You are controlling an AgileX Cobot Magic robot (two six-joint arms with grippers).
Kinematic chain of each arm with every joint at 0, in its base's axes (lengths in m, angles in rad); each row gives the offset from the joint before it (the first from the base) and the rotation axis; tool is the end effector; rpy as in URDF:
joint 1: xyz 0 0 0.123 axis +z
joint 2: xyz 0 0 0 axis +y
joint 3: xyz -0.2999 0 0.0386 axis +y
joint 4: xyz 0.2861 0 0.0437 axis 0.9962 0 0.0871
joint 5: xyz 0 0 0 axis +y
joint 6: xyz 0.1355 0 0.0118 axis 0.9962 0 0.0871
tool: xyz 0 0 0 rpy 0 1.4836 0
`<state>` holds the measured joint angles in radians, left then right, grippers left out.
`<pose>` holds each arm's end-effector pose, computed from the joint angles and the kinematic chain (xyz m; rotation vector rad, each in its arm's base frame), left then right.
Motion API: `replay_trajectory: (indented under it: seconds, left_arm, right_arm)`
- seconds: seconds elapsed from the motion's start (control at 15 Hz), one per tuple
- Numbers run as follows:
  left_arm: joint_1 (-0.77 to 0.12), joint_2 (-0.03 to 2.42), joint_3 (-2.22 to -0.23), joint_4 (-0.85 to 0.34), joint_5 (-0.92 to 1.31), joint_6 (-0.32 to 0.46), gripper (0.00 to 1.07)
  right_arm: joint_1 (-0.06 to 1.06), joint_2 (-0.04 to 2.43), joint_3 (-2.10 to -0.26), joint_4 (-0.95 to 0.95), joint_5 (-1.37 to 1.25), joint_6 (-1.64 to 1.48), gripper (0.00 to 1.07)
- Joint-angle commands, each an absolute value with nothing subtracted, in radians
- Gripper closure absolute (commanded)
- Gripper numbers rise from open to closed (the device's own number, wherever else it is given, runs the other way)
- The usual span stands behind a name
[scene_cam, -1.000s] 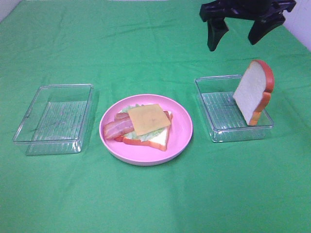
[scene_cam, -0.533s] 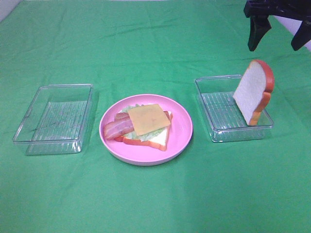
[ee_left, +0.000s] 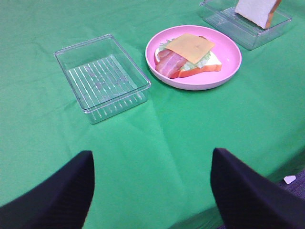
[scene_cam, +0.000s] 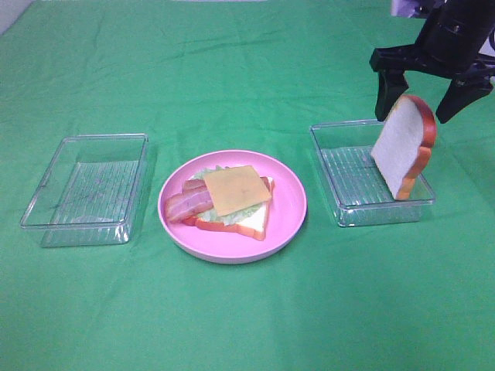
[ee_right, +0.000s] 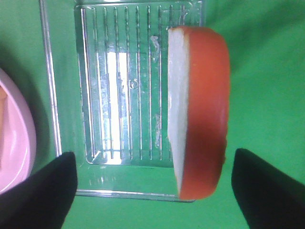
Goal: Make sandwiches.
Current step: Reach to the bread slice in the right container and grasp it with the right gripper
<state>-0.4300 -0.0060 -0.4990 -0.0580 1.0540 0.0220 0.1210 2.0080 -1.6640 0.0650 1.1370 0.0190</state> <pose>0.0433 -0.0274 0.2760 0.4612 1.9941 -0.3251 0.4656 0.0647 0.1894 -0.1185 2.9650 0.1093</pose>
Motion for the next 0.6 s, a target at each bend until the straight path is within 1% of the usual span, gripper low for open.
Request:
replay_trajectory:
  seconds: [0.07,0.13,0.27,0.33,0.6]
  left_arm:
    - [-0.428,-0.023,-0.498,-0.058,1.044,0.021,0.40]
    - [-0.428,-0.023,-0.498,-0.058,1.044,0.021,0.40]
    - [-0.428,-0.023,-0.498,-0.058,1.044,0.021,0.40]
    - [-0.428,-0.023,-0.498,-0.058,1.044,0.021,0.40]
    - [-0.428,-0.023,-0.498,-0.058,1.044,0.021,0.40]
  right_arm:
    - [0.117,2.037,-1.657,0.064,1.125,0.013,0.32]
    - [0.117,2.039,-1.657,0.063,1.119,0.013,0.42]
    - [0.117,2.039,-1.658,0.049,1.109,0.013,0.65]
    - [0.117,2.039,-1.658,0.046,1.109,0.013,0.70]
    - [0.117,2.039,-1.660,0.034,1.108,0.020,1.07]
